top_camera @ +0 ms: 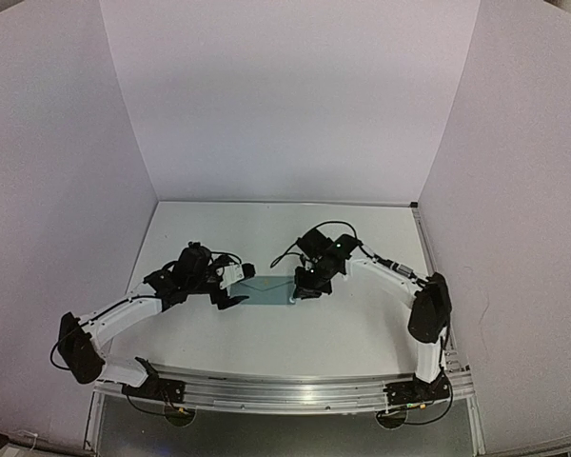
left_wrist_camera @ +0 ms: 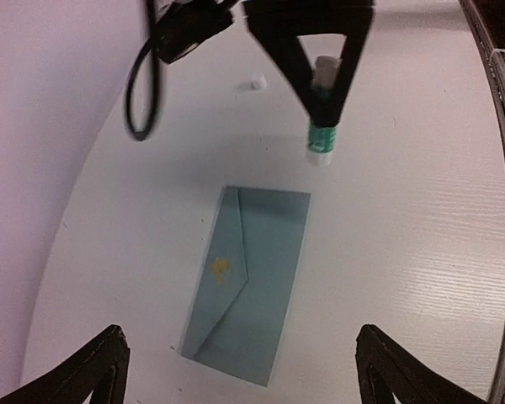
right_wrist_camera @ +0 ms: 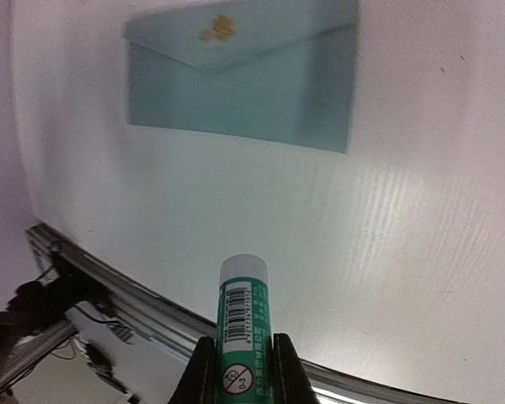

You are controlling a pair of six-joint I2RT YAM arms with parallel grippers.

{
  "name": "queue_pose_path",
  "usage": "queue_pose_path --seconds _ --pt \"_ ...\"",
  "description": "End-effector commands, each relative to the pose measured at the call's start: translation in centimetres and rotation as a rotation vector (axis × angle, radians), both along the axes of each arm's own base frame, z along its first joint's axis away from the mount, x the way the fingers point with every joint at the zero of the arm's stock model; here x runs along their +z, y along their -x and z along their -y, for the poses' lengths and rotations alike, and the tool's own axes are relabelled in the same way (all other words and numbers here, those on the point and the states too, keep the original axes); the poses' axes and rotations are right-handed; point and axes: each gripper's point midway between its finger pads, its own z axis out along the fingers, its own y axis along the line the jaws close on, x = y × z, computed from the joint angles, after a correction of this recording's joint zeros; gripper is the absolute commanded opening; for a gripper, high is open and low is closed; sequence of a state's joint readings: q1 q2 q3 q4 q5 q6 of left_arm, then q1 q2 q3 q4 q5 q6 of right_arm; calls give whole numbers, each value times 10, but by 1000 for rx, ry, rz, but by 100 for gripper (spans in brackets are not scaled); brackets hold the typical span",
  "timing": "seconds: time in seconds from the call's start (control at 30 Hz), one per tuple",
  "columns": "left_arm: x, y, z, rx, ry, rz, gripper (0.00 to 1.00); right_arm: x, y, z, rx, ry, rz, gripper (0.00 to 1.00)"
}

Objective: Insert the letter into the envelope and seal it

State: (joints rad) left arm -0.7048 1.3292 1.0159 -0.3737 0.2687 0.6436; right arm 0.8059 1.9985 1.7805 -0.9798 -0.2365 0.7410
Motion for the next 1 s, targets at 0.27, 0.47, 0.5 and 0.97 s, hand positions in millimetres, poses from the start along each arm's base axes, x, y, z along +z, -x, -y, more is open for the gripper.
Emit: queue_pose_path --seconds 0.27,0.47,0.5,0.97 --pt "85 5 22 -160 -56 823 95 165 3 -89 -48 -642 231 0" --pt "125 -5 19 -35 43 862 78 187 9 -101 -50 -749 274 0" --pt "127 -1 19 -50 61 848 76 189 10 -102 -47 -754 276 0" --pt "113 15 26 -140 56 651 61 197 31 -86 -28 -784 267 0"
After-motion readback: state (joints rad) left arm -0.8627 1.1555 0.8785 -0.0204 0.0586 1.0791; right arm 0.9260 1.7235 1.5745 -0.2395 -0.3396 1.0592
